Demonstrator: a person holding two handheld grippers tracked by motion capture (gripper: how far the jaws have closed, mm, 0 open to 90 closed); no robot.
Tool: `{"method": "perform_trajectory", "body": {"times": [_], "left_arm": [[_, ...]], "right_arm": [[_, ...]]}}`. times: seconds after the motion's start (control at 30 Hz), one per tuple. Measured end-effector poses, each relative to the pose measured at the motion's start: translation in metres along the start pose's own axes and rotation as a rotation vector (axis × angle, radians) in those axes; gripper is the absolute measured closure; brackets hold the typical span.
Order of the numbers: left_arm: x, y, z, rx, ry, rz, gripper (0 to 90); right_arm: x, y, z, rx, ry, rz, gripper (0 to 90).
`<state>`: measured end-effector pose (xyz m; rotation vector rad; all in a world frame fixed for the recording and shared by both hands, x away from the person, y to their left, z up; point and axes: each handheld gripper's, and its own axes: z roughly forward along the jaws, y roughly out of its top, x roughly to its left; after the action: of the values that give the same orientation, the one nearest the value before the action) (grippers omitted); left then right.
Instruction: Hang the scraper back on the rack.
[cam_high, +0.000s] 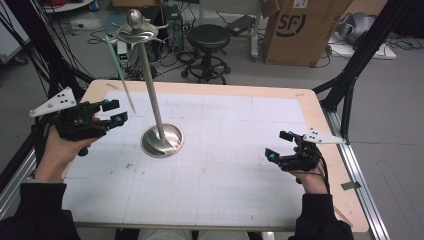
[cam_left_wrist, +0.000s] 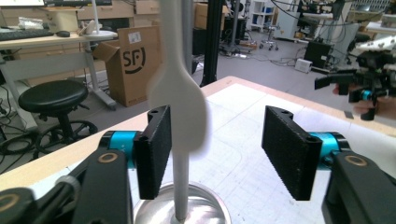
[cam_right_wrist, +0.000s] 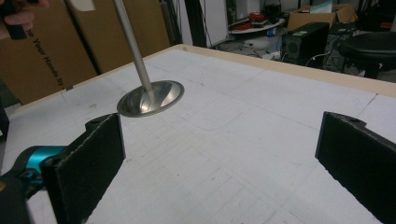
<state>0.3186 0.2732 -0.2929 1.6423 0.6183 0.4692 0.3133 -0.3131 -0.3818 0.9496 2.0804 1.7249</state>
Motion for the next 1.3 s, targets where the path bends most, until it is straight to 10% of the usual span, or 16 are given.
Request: {"method": "perform_trajectory", "body": {"times": [0.57, 1.3], "left_arm": [[-0.005, -0.041, 0.008, -0.019, 0.071, -0.002, 13.9], [-0.014, -0.098, 0.016, -0.004, 0.044, -0.037, 10.7]], "right_arm": [[-0.002, -0.001, 0.003, 0.005, 0.008, -0.004, 0.4], [0.002, -0.002, -0.001, -0.006, -0.005, -0.028, 0.4]]}}
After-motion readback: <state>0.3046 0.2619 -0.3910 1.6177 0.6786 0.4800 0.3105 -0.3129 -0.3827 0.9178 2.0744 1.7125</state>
